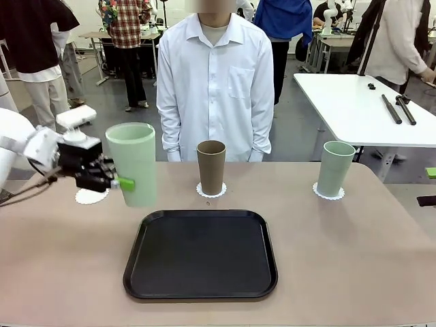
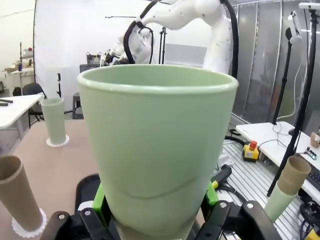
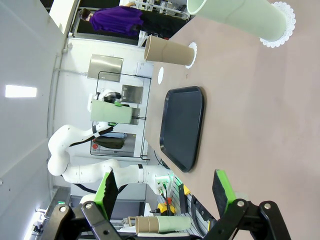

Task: Place coasters on the table and set cups on them.
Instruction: Take one Reusable plastic cup from the Flat Tray and place it on a coaster set by the human.

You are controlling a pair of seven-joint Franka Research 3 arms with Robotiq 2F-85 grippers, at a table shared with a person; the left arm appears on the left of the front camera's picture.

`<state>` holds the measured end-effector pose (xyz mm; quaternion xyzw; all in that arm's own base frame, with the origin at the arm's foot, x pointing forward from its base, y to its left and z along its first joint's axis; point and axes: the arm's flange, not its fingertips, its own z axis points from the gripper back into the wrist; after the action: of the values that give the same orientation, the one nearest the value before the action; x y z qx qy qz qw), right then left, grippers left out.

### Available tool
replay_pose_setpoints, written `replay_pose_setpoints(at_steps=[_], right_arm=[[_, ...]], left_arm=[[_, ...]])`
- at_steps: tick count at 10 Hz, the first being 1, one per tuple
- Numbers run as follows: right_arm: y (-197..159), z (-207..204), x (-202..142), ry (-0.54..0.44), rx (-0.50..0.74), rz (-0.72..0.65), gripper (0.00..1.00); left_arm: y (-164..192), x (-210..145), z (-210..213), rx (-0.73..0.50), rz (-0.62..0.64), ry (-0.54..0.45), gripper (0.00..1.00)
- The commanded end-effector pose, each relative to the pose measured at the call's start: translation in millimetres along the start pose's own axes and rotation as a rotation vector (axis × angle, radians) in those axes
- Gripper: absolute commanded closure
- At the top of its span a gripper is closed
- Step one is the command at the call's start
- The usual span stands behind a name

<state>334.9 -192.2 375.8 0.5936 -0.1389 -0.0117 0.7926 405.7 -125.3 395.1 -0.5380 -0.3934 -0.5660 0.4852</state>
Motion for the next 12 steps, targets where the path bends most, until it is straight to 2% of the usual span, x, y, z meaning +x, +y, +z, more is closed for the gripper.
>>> replay_pose_setpoints(at_steps=[1,5,6,7,9,12], right_arm=[[2,-2,-4,-0.008,0.003,0.006,0.00],[2,-2,-4,-0.008,0.003,0.006,0.00],[2,-2,-4,-0.008,0.003,0.006,0.00],[2,-2,-4,-0.008,0.003,0.006,0.00],[2,-2,-4,-0.008,0.003,0.006,0.00],[2,-2,-4,-0.008,0.003,0.006,0.00]], left_arm=[[-12,24,5,0.039,-0.001,-0.043,0.19],[-7,22,4,0.011,-0.010,-0.009,0.19],[-10,29,6,0.019,-0.010,-0.008,0.15],[0,23,21,0.035,-0.028,-0.020,0.15],[35,10,90,0.189,-0.035,-0.052,0.15],[54,-5,165,0.391,-0.006,-0.080,0.15]])
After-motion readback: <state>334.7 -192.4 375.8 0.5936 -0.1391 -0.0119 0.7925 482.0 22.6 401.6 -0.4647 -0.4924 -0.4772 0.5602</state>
